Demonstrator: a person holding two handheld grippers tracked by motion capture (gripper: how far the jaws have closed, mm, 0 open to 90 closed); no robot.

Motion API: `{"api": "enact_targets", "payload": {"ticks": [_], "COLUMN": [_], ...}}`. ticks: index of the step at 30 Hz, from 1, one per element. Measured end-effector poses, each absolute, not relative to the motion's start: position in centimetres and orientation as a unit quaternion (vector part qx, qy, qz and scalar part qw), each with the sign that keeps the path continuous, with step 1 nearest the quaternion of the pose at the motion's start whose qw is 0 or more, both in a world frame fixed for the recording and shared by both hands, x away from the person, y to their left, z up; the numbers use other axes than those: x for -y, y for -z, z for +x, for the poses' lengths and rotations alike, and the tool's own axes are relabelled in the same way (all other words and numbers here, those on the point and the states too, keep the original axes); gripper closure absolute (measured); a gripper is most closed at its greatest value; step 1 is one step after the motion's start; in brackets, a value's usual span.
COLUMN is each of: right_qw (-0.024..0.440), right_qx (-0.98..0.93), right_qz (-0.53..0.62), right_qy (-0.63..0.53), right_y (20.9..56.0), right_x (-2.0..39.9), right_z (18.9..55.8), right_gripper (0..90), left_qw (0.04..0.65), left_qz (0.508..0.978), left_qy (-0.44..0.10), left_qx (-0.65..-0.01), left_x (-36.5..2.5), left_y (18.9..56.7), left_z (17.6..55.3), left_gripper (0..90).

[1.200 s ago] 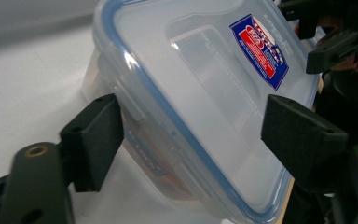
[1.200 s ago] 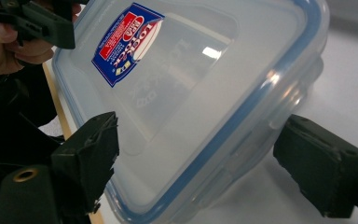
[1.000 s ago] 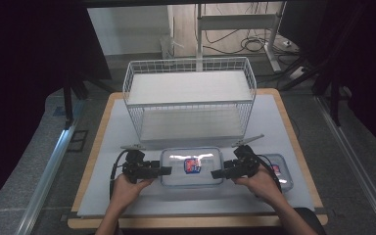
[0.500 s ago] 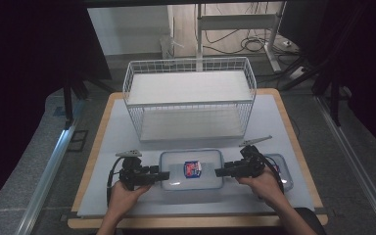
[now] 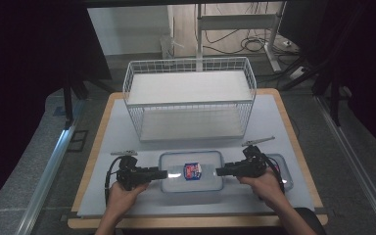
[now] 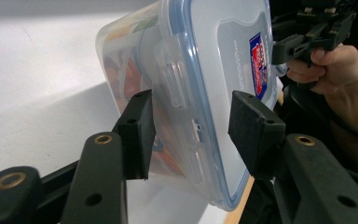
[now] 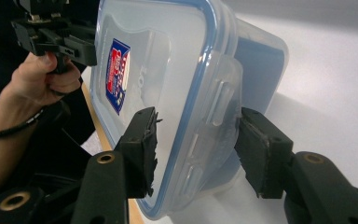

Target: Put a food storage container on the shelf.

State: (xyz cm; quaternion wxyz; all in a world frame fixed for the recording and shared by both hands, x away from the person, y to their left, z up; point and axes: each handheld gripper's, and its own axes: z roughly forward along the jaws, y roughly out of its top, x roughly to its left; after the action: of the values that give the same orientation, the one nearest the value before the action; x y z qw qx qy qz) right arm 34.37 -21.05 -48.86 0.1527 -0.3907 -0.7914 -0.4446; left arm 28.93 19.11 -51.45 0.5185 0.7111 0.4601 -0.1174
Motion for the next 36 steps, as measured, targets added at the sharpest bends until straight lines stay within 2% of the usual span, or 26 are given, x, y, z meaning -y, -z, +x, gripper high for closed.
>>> {"api": "enact_targets", "payload": {"ticks": [4, 18, 36], "right_qw": [0.163, 0.129, 0.085], "right_qx": [0.779, 0.777, 0.762], "right_qz": [-0.403, -0.39, -0.365], "right_qy": [0.452, 0.477, 0.528], "right_y": [48.9, 48.0, 42.8], "right_x": [21.1, 20.8, 21.3], "right_z": [34.4, 34.6, 35.8], "right_gripper": [52.6, 54.2, 54.3], "left_qw": [0.521, 0.528, 0.548], "left_qz": [0.704, 0.705, 0.711], "left_qy": [0.108, 0.072, 0.024], "left_qx": [-0.47, -0.468, -0.44], "left_x": [-19.1, -19.1, -18.8], "left_y": [51.2, 49.7, 44.0], "left_z": [29.1, 29.6, 30.9], "left_gripper": [52.7, 52.3, 52.1]}}
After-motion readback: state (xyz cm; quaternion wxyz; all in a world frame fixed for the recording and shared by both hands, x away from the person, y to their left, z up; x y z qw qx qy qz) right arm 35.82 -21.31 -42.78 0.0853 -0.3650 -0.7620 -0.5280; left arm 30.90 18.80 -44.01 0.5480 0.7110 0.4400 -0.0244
